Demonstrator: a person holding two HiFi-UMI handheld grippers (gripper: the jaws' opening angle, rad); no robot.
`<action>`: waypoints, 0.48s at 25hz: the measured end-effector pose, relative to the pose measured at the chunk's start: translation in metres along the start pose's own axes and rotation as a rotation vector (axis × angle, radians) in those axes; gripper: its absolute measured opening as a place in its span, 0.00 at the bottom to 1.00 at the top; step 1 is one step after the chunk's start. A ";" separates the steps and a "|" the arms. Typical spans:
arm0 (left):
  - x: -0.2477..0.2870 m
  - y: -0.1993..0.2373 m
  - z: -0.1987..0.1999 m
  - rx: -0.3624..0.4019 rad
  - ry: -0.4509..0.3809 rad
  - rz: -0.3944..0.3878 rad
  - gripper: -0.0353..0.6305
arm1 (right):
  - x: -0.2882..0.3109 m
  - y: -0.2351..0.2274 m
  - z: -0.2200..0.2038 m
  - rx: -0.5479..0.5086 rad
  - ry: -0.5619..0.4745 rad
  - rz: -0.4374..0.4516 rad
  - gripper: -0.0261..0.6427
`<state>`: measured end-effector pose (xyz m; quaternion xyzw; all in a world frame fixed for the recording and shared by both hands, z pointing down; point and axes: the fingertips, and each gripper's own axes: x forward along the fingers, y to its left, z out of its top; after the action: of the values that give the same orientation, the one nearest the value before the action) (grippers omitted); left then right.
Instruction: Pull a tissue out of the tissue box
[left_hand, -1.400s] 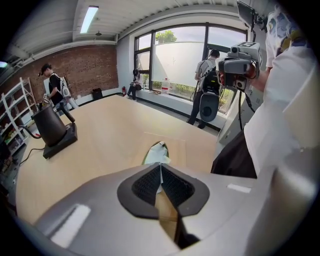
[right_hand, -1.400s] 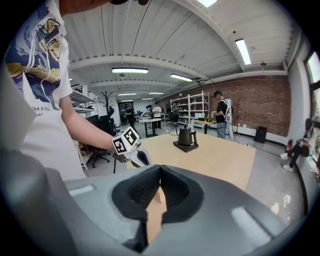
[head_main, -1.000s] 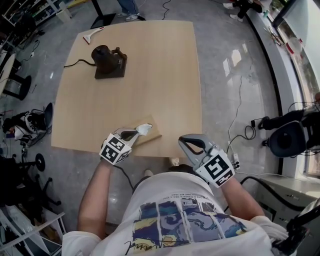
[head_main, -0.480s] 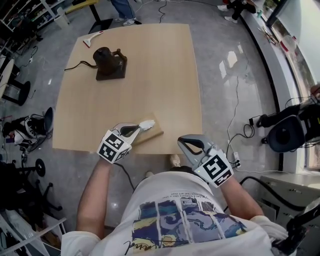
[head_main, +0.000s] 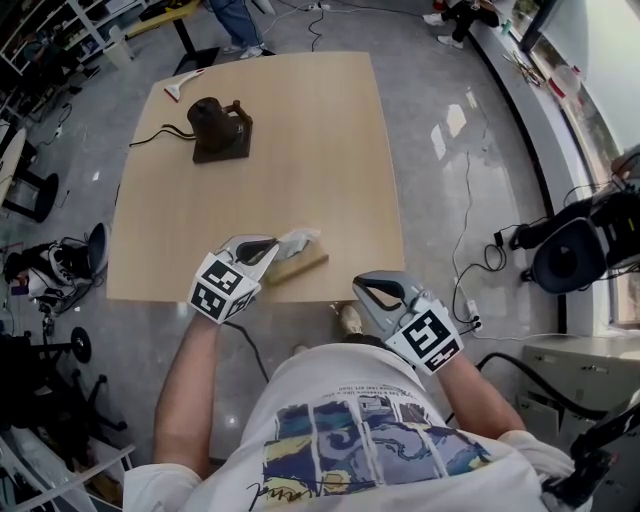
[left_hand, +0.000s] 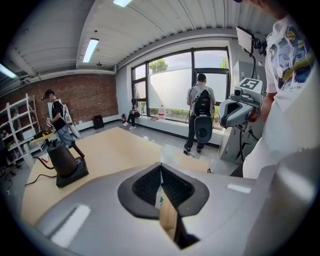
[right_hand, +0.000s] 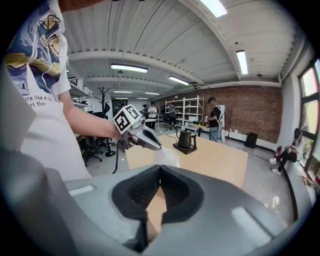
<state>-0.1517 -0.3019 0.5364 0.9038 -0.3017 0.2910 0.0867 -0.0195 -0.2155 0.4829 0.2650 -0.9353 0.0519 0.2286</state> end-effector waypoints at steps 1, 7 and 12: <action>-0.003 -0.001 0.002 -0.001 -0.008 0.001 0.06 | -0.001 0.003 0.001 -0.001 -0.002 -0.003 0.04; -0.029 -0.003 0.019 -0.012 -0.072 0.026 0.06 | -0.005 0.020 0.001 -0.008 0.000 -0.015 0.04; -0.059 -0.008 0.041 0.000 -0.141 0.049 0.06 | -0.006 0.035 0.003 -0.007 0.003 -0.020 0.04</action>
<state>-0.1658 -0.2799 0.4690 0.9143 -0.3291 0.2288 0.0579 -0.0342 -0.1832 0.4780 0.2734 -0.9325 0.0467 0.2314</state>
